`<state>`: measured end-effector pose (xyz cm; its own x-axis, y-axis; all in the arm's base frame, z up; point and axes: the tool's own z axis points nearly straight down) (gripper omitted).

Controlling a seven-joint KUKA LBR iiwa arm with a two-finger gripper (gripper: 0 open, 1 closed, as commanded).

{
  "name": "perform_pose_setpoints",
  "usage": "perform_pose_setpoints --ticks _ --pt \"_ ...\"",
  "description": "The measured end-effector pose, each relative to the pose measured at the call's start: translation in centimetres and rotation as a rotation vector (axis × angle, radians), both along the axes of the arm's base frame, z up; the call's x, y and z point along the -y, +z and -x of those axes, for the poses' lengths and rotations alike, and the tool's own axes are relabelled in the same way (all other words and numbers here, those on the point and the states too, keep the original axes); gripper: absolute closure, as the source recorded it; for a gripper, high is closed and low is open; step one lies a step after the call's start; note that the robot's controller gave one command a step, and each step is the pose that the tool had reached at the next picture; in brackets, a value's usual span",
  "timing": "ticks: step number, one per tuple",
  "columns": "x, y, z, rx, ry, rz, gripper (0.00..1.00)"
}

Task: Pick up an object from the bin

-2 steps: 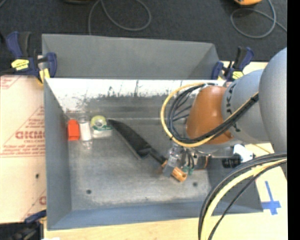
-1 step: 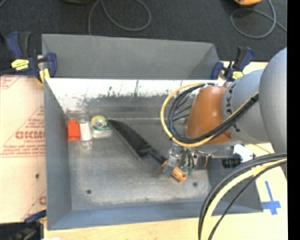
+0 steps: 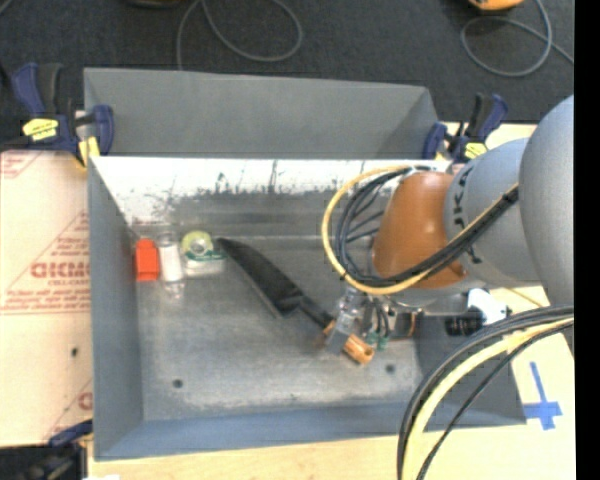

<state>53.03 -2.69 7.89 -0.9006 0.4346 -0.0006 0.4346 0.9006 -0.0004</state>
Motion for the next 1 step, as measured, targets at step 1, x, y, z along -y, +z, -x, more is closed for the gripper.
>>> perform_pose_setpoints --ticks 1 --pt "0.13 4.05 0.06 0.006 0.104 0.002 1.0"
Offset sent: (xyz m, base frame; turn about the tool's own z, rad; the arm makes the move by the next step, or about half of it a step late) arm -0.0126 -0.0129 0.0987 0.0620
